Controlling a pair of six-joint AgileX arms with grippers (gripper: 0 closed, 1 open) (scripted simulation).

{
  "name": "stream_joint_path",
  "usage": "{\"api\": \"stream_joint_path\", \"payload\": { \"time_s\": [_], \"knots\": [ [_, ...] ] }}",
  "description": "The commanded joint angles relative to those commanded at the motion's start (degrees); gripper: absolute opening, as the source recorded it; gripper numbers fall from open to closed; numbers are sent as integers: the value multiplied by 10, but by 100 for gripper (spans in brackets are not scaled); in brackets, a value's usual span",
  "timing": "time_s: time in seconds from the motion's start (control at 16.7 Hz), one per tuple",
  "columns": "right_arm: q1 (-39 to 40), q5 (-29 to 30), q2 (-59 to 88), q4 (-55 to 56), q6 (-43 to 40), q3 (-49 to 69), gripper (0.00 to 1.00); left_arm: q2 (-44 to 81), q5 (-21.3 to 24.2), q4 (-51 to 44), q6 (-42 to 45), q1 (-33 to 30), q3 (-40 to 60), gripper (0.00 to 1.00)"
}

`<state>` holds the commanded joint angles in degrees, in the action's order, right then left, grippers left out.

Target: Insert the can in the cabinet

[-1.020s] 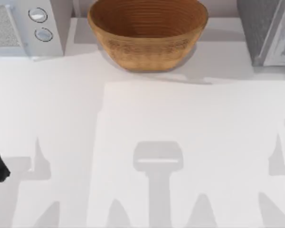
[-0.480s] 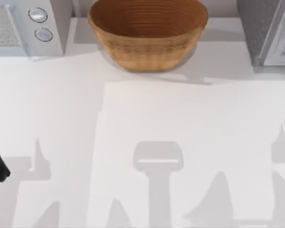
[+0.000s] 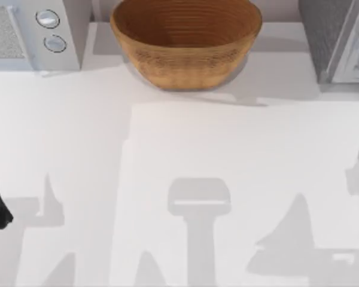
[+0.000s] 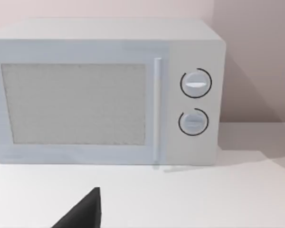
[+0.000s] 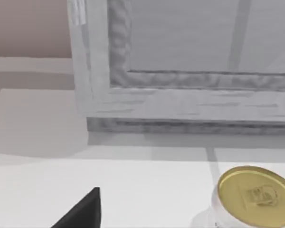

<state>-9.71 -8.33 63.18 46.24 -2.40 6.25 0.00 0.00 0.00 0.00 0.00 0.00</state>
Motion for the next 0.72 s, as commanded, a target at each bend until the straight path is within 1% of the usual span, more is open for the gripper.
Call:
{"api": "stream_joint_path", "payload": {
  "time_s": [0.72],
  "knots": [
    [-53, -51, 362, 277, -14, 45, 100, 0, 0, 0, 0, 0, 0, 100]
  ]
}}
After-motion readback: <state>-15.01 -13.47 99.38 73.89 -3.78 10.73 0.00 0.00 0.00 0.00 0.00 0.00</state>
